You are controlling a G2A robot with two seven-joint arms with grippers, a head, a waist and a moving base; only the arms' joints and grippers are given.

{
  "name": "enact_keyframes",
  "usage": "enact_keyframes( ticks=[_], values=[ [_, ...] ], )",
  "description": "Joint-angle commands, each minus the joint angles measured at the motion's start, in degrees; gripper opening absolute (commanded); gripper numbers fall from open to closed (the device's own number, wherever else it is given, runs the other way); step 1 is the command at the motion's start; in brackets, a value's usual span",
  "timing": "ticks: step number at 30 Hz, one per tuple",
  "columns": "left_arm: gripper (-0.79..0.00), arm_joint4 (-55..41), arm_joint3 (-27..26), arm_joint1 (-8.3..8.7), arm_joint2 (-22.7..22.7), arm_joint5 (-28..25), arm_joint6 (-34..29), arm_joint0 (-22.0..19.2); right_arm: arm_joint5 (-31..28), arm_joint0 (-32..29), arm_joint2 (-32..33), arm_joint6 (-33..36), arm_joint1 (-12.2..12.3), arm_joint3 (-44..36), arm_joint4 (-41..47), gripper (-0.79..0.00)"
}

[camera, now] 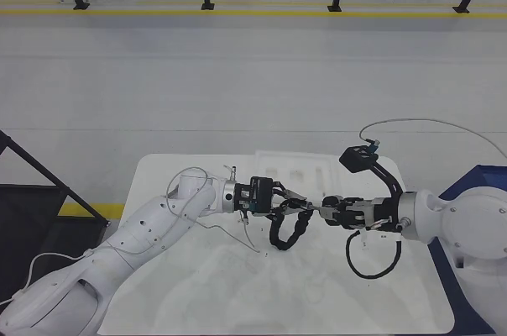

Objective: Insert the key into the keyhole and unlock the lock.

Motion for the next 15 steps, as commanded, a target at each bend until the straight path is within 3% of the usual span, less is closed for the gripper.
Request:
enact_keyframes(
  ticks=[1, 15],
  values=[
    [-0.785, 0.3, -0.1, -0.04, -0.2, 0.0, 0.2, 0.2, 0.0, 0.1, -0.1, -0.2, 0.1, 0.3, 0.2, -0.785],
    [-0.785, 1.7, -0.2, -0.22, -2.2, -0.1, 0.4, 1.4, 0.5, 0.8, -1.1, -0.5, 0.5, 1.4, 1.5, -0.785]
  ],
)
